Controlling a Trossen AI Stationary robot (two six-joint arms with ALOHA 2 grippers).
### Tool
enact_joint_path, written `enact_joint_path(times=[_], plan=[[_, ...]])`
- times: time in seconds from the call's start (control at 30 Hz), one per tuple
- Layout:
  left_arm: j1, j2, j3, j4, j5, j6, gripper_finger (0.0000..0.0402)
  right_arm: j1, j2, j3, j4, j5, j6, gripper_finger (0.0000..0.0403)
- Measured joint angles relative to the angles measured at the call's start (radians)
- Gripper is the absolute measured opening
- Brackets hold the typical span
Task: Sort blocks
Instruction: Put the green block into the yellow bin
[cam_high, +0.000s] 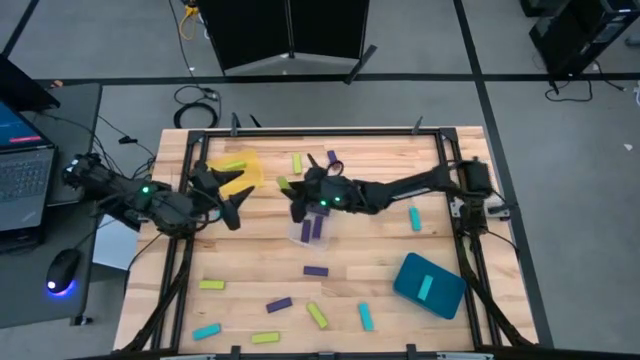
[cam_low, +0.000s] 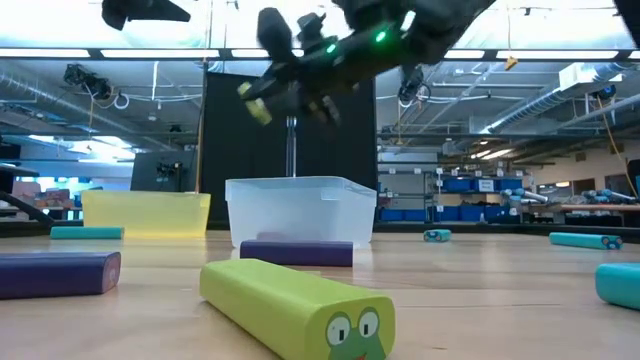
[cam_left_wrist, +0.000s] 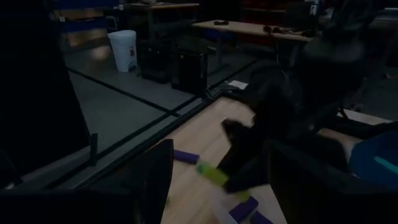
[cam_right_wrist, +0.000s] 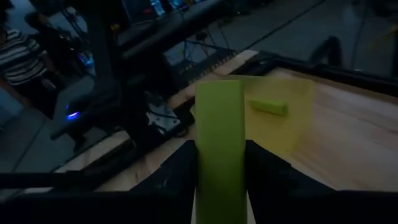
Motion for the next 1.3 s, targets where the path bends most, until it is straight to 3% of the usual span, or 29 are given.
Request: enact_joint_path(times=[0.23, 0.4, 0.67, 0.87, 1.13, 1.3], plan=[[-0.028, -0.032, 0.0, -0.017, -0.065, -0.003, 0.0254, -0.062, 0.235, 0.301, 0.036, -0.106, -0.075, 0.0118], [-0.034, -0.034, 0.0, -0.018, -0.09, -0.002, 0.0254, -0.099, 0.394, 0.556, -0.029, -0.147, -0.111, 0.0118], [-0.034, -0.034, 0.0, -0.019, -0.1, -0.001, 0.0254, -0.136, 0.636, 0.9, -0.141, -0.156, -0.146, 0.0118], [-0.034, -0.034, 0.0, -0.021, -0.119, -0.001, 0.0254, -0.163, 0.758, 1.05, -0.219, -0.134, -0.146, 0.012], [-0.034, -0.034, 0.0, -0.028, -0.123, -0.001, 0.0254, -0.174, 0.769, 1.068, -0.276, -0.152, -0.159, 0.0254], [-0.034, -0.034, 0.0, -0.028, -0.127, -0.002, 0.0254, -0.17, 0.735, 1.067, -0.321, -0.164, -0.228, 0.0293]])
